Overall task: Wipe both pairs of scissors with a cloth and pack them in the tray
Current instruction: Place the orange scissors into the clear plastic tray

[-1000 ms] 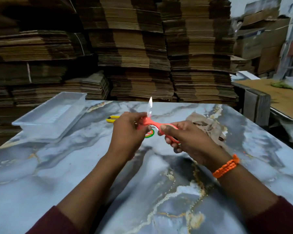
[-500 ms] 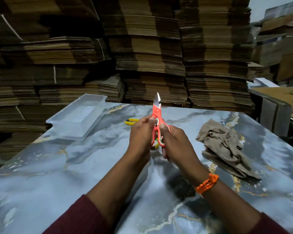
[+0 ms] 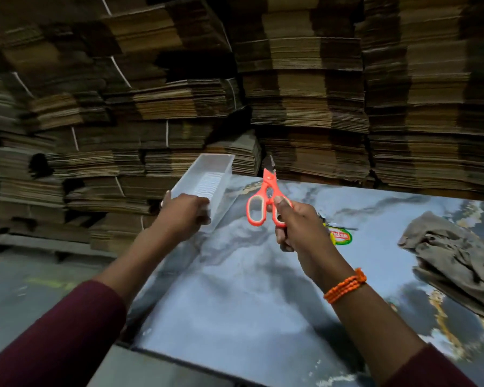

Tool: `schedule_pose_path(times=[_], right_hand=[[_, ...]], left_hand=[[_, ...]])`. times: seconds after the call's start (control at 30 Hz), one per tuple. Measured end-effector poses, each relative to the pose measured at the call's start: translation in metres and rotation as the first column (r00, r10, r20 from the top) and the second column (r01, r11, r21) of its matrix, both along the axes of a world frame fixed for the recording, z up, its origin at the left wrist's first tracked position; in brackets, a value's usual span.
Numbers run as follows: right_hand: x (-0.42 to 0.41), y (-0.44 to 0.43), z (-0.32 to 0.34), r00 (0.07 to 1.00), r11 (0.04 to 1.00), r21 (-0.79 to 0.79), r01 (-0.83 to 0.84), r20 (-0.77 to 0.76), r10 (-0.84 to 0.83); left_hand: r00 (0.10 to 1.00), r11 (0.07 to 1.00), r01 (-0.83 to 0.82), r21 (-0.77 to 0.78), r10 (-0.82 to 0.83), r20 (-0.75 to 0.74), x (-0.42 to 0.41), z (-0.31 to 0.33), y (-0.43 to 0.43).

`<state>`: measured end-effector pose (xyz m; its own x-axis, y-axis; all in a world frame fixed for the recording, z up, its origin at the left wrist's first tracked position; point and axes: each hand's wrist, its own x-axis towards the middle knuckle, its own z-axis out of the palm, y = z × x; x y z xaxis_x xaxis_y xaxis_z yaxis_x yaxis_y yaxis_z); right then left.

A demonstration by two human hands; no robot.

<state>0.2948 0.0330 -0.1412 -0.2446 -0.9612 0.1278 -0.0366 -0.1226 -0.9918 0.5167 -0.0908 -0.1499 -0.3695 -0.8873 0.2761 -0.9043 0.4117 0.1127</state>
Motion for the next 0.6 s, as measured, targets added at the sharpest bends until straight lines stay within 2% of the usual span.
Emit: schedule_pose_path(times=[0.17, 0.33, 0.47, 0.6], right_hand=[[0.013, 0.008, 0.04, 0.999, 0.998, -0.04, -0.043, -0.012, 0.042], [0.038, 0.027, 0.062, 0.985, 0.987, 0.115, -0.114, -0.114, 0.127], [0.056, 0.036, 0.043, 0.936, 0.975, 0.221, -0.041, -0.333, 0.115], [0.072, 0.049, 0.028, 0.78, 0.954, 0.299, -0.003, -0.597, 0.189]], left_hand=[[0.971, 0.975, 0.189, -0.118, -0.167, 0.173, 0.014, 0.027, 0.077], [0.925, 0.942, 0.33, -0.057, -0.311, 0.22, 0.012, 0.007, 0.167], [0.915, 0.933, 0.349, -0.084, -0.32, 0.246, -0.005, -0.01, 0.205], [0.921, 0.937, 0.339, -0.091, -0.31, 0.238, -0.018, -0.018, 0.224]])
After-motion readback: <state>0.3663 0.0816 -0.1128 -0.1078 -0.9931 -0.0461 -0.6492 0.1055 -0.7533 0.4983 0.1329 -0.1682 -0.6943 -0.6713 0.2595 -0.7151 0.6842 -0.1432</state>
